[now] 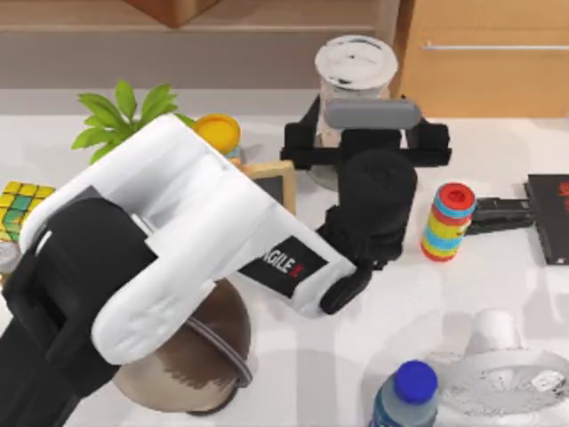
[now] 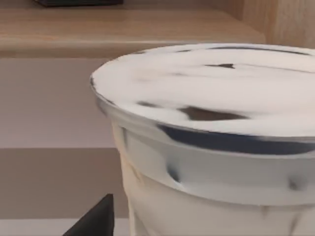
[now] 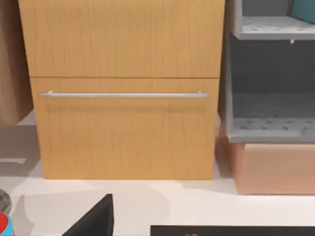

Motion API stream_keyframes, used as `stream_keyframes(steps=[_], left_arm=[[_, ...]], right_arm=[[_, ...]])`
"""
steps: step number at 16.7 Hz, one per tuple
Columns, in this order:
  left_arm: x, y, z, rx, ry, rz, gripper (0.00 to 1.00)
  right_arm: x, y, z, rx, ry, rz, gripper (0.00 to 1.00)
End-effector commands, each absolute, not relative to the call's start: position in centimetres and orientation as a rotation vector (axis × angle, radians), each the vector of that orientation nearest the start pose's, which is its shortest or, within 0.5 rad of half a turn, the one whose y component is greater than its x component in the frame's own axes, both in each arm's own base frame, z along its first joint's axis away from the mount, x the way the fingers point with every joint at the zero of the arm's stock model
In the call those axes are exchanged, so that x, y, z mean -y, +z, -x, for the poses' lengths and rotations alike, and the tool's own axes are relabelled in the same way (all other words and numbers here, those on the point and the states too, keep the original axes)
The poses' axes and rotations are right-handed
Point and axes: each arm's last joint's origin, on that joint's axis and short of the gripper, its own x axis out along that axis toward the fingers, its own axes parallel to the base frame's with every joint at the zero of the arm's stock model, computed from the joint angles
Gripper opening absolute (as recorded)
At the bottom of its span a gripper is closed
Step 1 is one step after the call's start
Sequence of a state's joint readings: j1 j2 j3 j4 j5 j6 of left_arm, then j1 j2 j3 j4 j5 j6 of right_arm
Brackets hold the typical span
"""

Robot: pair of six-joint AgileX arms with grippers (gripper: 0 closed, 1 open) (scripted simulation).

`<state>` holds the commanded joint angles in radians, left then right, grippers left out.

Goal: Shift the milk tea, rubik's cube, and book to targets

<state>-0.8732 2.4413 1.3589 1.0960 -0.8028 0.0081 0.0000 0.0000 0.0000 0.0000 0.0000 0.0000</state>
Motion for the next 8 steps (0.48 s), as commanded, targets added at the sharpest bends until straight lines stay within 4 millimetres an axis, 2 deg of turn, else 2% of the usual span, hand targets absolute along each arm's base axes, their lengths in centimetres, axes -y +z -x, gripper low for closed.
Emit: stream_keyframes(steps=[2,5,8], left_arm=[[36.1,9.0,-33.4,0.026,-0.058,0.013,1.0],[37.4,11.7,-32.5,0.06,-0.076,0.016,1.0],[37.2,13.1,-31.4,0.043,-0.066,0.003,1.0]], right_arm=[[0.1,16.0,-10.6,0.0,0.0,0.0,1.0],[0.1,16.0,-10.6,0.0,0.0,0.0,1.0],[0.1,16.0,-10.6,0.0,0.0,0.0,1.0]])
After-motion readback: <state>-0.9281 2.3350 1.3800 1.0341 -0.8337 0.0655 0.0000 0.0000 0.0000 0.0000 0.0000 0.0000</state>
